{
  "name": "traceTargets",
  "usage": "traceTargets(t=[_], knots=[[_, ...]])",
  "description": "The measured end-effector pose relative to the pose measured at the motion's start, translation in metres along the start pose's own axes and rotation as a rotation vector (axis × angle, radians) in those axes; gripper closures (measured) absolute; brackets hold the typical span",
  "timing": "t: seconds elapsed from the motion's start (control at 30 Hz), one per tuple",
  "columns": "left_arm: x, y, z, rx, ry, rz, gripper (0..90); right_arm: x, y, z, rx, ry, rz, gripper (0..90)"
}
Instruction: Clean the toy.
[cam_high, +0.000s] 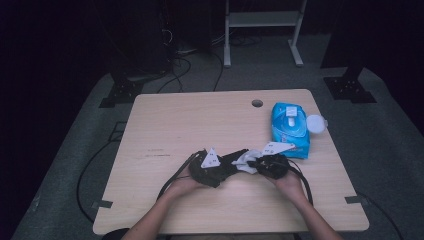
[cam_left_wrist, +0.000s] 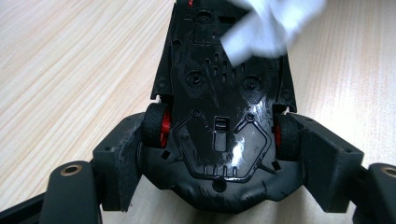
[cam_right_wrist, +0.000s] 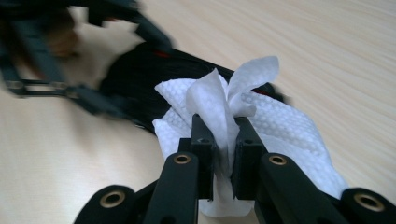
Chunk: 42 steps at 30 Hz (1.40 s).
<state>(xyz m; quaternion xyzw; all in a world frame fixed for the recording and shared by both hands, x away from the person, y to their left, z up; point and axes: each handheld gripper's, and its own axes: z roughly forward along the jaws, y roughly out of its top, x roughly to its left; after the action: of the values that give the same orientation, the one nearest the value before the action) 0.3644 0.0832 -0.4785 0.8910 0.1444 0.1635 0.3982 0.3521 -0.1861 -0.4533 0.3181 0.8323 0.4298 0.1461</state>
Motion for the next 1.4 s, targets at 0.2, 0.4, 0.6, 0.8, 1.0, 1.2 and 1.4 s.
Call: traceTargets(t=[0.2,0.4,0.6,0.8,1.0,1.2,1.4], knots=[[0.000,0.000,0.000,-0.002,-0.004,-0.004,23.9,-0.004,-0.005,-0.003,-0.007,0.019,0.031,81.2],[-0.003,0.001,0.001,0.003,0.008,0.020,23.9,-0.001,0.012,0.015,-0.029,-0.021,0.000,81.2],[0.000,0.000,0.001,-0.007,-0.003,0.005,23.9,-0.012,0.025,0.024,-0.023,-0.044,0.018,81.2],[0.000,-0.001,0.000,-0.017,-0.028,-0.007,23.9,-0.013,0.006,0.010,-0.026,-0.052,0.030,81.3],[-0.004,0.002,0.001,-0.005,-0.022,0.016,23.9,-0.005,0.000,-0.003,-0.008,-0.042,-0.007,81.4],[-0.002,0.002,0.002,-0.006,-0.021,0.010,23.9,0.004,-0.001,0.000,-0.006,0.002,-0.002,81.4],[-0.002,0.003,0.003,-0.013,-0.017,-0.004,23.9,0.023,0.010,0.018,0.001,0.066,-0.043,81.4]])
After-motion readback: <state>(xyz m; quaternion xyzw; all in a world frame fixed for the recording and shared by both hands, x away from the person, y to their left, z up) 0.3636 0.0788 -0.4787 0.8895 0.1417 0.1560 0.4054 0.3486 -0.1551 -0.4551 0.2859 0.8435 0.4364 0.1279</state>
